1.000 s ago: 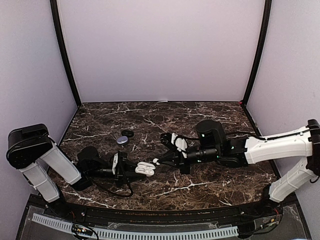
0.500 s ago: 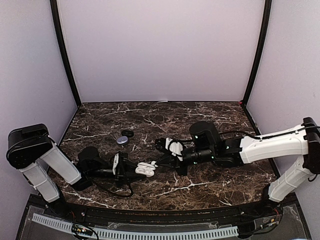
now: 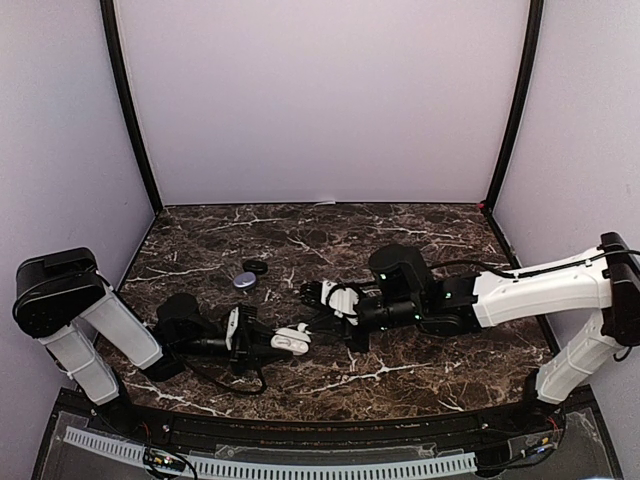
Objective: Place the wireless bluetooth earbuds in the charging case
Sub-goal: Insert the right earbud into the right side groove of the charging case.
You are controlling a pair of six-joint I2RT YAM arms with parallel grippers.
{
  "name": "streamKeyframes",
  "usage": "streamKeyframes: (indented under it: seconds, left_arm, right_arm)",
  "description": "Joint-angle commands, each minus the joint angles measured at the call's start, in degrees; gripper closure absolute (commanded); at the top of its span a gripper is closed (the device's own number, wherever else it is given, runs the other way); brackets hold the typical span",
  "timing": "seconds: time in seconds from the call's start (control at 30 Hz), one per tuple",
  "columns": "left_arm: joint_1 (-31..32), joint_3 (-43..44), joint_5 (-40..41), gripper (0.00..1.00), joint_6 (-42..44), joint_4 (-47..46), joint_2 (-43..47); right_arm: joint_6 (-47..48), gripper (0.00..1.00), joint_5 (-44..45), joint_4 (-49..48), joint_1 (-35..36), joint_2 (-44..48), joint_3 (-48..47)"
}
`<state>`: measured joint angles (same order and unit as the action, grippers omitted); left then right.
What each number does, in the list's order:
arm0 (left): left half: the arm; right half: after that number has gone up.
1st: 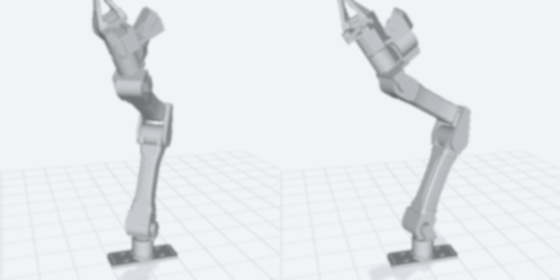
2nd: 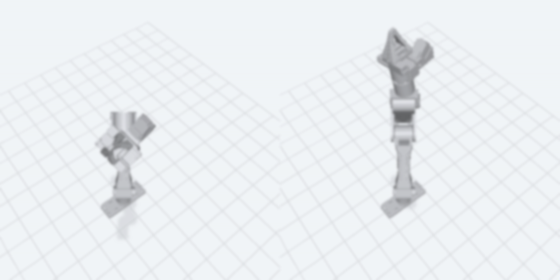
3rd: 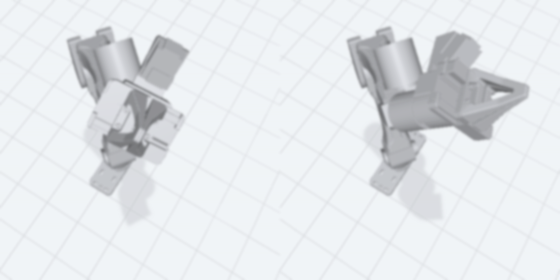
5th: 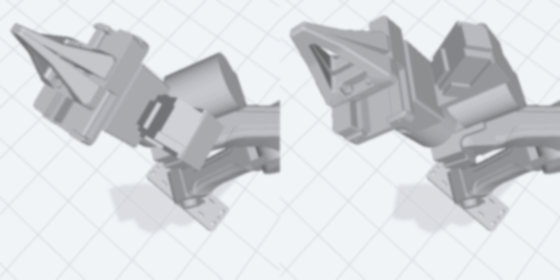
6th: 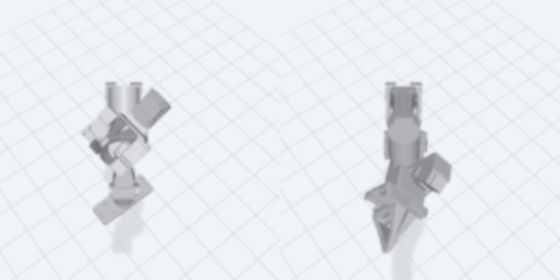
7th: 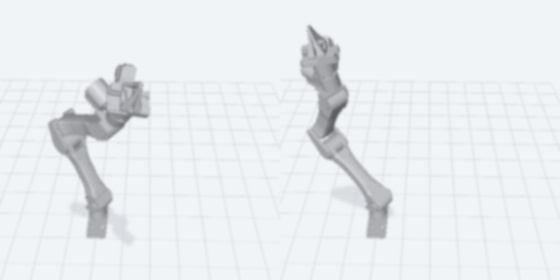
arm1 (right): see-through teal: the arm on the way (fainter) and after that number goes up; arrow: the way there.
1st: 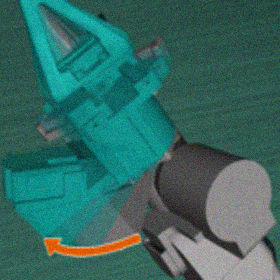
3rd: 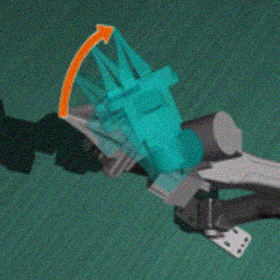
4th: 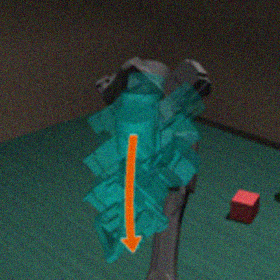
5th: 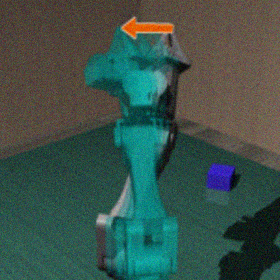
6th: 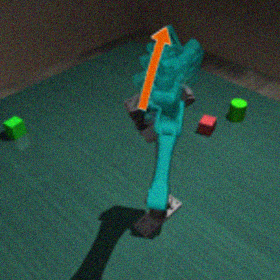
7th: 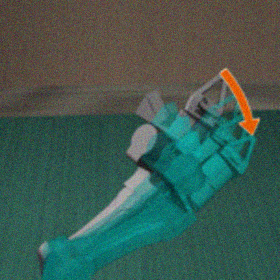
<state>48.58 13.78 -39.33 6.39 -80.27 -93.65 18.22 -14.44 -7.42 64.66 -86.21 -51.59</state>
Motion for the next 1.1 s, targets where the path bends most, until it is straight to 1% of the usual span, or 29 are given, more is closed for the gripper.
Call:
streamKeyframes:
  seconds: [0.0, 0.13, 0.27, 0.37, 0.53, 0.7, 1.07]
  left_arm:
    - [-0.24, 0.72, 0.67, 0.85, 0.18, -0.47, 2.01]
    - [-0.28, 0.78, 0.73, 0.85, 0.11, -0.35, 1.98]
    - [-0.25, 0.81, 1.01, 0.86, 0.19, -0.18, 2.18]
    - [-0.24, 0.81, 0.95, 0.86, 0.07, -0.24, 2.24]
    - [-0.24, 0.81, 1.21, 0.85, -0.07, -0.37, 2.16]
    - [-0.24, 0.71, 1.72, 0.85, 0.09, -0.25, 2.45]
    - [-0.24, 0.57, 1.99, 0.85, 0.20, 0.07, 2.83]
  right_arm:
    - [-0.32, 1.00, 3.70, -0.77, 0.68, 1.75, 0.02]
    - [-1.55, 1.00, 6.61, -1.85, 0.70, 5.90, 2.81]
    - [-2.03, 1.00, 4.72, -1.10, 0.96, 9.50, 5.04]
    - [-2.17, 1.00, 3.18, -0.55, 1.83, 10.18, 5.76]
    - [-3.19, 1.00, 2.75, -1.16, 4.10, 9.32, 5.64]
    - [-3.24, 1.00, 4.84, -1.63, 6.38, 6.66, 4.40]
    - [-1.27, 1.00, 7.86, -2.76, 7.33, 1.49, 1.30]
